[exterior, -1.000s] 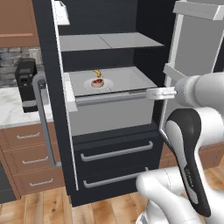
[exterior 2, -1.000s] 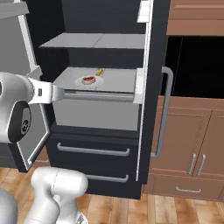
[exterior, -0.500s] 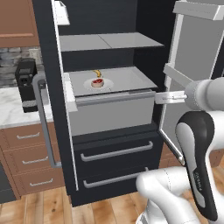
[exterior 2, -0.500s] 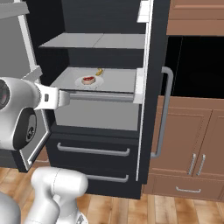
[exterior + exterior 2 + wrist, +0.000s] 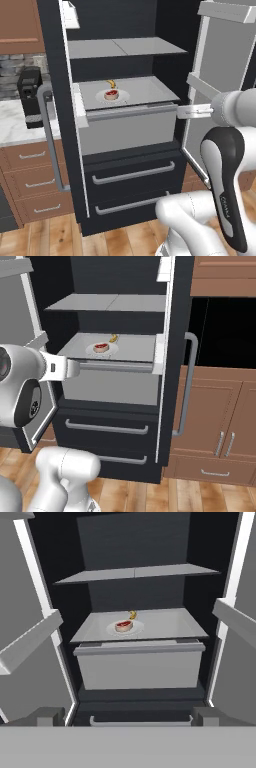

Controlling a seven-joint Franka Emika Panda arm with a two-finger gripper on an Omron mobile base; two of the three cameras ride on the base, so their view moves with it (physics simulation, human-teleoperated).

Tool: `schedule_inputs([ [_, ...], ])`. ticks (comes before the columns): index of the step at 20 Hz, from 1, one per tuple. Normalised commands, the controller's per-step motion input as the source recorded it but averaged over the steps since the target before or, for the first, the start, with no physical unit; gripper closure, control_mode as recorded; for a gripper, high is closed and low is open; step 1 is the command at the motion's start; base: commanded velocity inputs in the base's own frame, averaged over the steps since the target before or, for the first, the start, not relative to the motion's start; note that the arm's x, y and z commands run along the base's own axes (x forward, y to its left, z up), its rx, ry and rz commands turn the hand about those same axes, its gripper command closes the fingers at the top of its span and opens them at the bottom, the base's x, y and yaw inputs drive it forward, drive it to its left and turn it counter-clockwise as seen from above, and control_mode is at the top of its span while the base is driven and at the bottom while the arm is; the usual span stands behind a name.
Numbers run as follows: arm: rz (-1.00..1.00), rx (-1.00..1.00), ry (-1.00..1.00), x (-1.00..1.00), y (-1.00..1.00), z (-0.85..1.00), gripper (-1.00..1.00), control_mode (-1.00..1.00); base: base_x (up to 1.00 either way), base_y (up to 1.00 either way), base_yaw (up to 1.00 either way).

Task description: Retrieve the steak from the fridge and place it on the saucepan with marinade on the stove.

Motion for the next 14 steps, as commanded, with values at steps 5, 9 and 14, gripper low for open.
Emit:
schedule_inputs([
  [5, 0.00, 0.00, 0.00, 0.00, 0.00, 0.00, -1.00, 1.00, 0.06, 0.00, 0.00],
  [9, 0.00, 0.00, 0.00, 0.00, 0.00, 0.00, -1.00, 1.00, 0.39, 0.00, 0.00],
  [14, 0.00, 0.00, 0.00, 0.00, 0.00, 0.00, -1.00, 1.00, 0.79, 0.00, 0.00],
])
